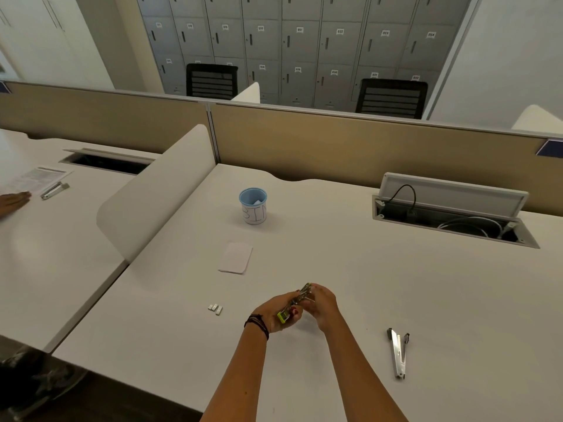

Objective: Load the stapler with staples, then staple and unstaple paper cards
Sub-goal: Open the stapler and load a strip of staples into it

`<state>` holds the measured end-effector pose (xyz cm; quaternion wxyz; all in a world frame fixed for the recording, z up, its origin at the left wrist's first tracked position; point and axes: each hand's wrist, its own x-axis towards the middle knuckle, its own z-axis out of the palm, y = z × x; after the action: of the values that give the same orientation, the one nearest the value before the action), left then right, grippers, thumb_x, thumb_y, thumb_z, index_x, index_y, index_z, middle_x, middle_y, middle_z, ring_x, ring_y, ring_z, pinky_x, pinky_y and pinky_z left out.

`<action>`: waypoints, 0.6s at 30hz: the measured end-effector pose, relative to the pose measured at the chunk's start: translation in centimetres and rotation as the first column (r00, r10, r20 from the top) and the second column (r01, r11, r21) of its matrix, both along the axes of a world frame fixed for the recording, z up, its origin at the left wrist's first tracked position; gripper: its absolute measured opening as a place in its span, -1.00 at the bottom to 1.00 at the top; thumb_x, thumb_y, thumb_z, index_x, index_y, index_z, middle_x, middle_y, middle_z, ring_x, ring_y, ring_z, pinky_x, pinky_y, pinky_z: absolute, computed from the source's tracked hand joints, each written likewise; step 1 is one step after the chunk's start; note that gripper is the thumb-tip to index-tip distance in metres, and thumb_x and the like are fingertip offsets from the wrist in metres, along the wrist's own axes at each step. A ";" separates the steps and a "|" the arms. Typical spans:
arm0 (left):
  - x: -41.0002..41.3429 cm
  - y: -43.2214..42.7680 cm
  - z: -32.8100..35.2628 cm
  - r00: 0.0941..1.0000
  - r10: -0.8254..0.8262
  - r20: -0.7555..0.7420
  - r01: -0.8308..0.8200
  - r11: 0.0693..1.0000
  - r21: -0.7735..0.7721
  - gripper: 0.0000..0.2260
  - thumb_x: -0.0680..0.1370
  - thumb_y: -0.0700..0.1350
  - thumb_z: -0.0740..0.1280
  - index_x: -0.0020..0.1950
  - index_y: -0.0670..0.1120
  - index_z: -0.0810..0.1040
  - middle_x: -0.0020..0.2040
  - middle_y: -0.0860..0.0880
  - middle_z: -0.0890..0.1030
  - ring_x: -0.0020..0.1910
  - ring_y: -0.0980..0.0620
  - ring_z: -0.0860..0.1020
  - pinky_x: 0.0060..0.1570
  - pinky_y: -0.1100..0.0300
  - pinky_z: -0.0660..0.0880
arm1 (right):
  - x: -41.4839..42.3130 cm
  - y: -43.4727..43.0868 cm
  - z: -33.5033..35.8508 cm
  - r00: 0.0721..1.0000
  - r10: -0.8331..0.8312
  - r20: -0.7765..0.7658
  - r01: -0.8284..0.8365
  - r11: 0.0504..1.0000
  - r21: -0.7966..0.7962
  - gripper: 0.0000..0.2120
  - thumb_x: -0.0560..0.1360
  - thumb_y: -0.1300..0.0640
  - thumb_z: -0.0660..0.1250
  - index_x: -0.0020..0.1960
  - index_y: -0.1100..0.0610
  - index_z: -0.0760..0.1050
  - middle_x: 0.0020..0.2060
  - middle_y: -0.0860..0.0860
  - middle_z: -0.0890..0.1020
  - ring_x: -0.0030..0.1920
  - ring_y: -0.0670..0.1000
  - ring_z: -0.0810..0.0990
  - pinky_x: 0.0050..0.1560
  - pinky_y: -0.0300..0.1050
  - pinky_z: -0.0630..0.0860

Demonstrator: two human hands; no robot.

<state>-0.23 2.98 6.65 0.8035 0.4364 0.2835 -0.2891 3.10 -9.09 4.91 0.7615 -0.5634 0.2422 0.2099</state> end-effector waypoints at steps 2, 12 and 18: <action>0.2 0.0 -0.1 1.000 -0.010 -0.013 0.009 1.000 -0.004 -0.80 0.61 -0.11 0.20 -0.07 -0.22 0.49 -0.50 -0.04 0.50 -0.61 0.14 0.43 -0.60 0.35 0.45 | 0.0 0.0 -0.2 0.999 0.021 -0.040 -0.023 0.999 -0.038 -0.85 0.52 0.35 0.15 -0.02 0.26 0.49 -0.28 0.17 0.59 -0.38 0.03 0.56 -0.40 -0.19 0.52; -0.2 -0.3 -1.3 0.999 0.026 -0.026 -0.027 0.999 -0.038 -0.75 0.61 -0.07 0.20 0.00 -0.24 0.53 -0.47 -0.06 0.55 -0.58 0.12 0.46 -0.57 0.31 0.49 | -0.4 -0.5 -0.9 0.992 0.126 0.000 -0.126 0.990 -0.065 -0.72 0.60 0.11 0.14 0.08 0.30 0.49 -0.18 0.18 0.63 -0.23 0.08 0.61 -0.26 -0.13 0.53; -0.3 -0.6 -1.7 0.996 0.081 -0.047 -0.082 0.996 -0.032 -0.78 0.58 -0.05 0.26 -0.01 -0.22 0.52 -0.43 -0.07 0.51 -0.58 0.11 0.46 -0.59 0.29 0.47 | -1.4 -0.5 -0.7 0.948 0.310 0.077 -0.313 0.949 0.028 -0.20 0.50 -0.04 0.31 0.52 0.08 -0.14 0.41 0.15 0.35 0.33 0.14 0.42 0.22 0.02 0.41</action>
<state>-0.50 2.38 4.93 0.8152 0.4042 0.3143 -0.2707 1.66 -9.63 4.18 0.7380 -0.5866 0.1184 0.3118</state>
